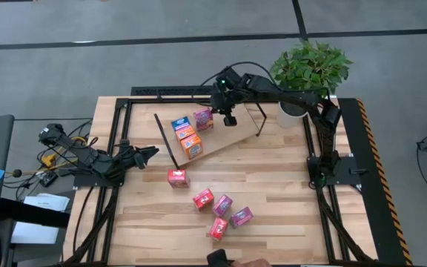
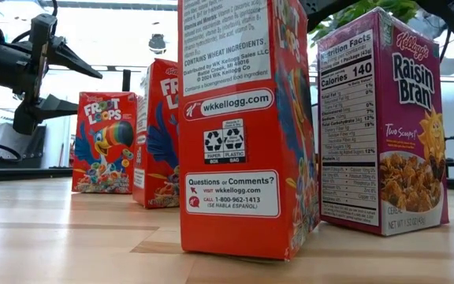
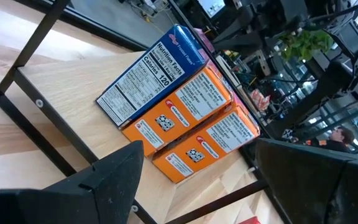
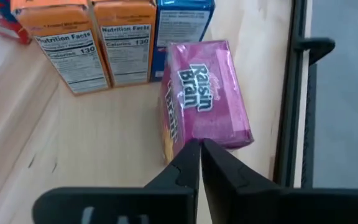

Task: Stack cereal on shelf
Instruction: Put the right purple cereal box on the shelf, then put the bottom purple cereal box on the shelf aligned with the other purple cereal box

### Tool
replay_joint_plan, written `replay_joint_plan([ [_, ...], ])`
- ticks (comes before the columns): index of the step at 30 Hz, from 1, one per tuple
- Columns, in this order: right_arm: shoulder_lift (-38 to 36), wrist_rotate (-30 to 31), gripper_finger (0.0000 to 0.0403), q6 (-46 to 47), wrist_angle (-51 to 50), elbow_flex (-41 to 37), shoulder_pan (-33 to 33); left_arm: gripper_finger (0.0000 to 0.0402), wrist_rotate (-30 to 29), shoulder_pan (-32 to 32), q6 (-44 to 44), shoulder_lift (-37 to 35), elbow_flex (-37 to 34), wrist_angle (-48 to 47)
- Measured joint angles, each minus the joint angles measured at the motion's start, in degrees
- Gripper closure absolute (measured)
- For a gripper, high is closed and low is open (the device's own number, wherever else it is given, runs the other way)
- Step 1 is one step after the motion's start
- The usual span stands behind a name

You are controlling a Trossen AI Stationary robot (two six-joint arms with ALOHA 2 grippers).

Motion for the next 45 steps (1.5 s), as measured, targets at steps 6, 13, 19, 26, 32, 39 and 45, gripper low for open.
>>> replay_joint_plan([
  [6, 0.0, 0.0, 0.0381, -0.3, 2.3, 0.0, -0.5, 0.0101, -0.1, 0.0, -0.2, 0.0, 0.0, 0.0],
  [13, 0.0, 5.2, 0.0370, -1.8, 3.3, 0.4, -0.8, 0.0101, -0.1, 0.0, -0.4, 0.0, 0.0, 0.0],
  [19, -2.2, 6.4, 0.0319, 1.8, -11.2, 7.9, 0.8, 0.0101, -0.1, 0.0, -0.4, 0.0, 0.0, 0.0],
  [26, -9.8, -4.6, 0.0224, 8.9, -27.4, 10.9, 8.3, 0.0101, 0.5, 0.0, 1.5, 0.0, 0.0, 0.0],
  [32, -16.8, -2.1, 0.0171, 22.2, -38.2, 7.7, 19.7, 0.0101, 4.0, 0.0, 2.4, 0.0, 0.0, 0.6],
  [39, -22.9, 9.6, 0.0171, 41.5, -37.5, -0.8, 39.9, 0.0101, 7.1, 0.0, 3.4, 0.0, 0.0, 1.0],
  [45, -23.1, 16.2, 0.0157, 50.4, -28.3, -8.1, 51.7, 0.0101, 9.3, 0.0, 3.9, 0.0, 0.0, 1.2],
])
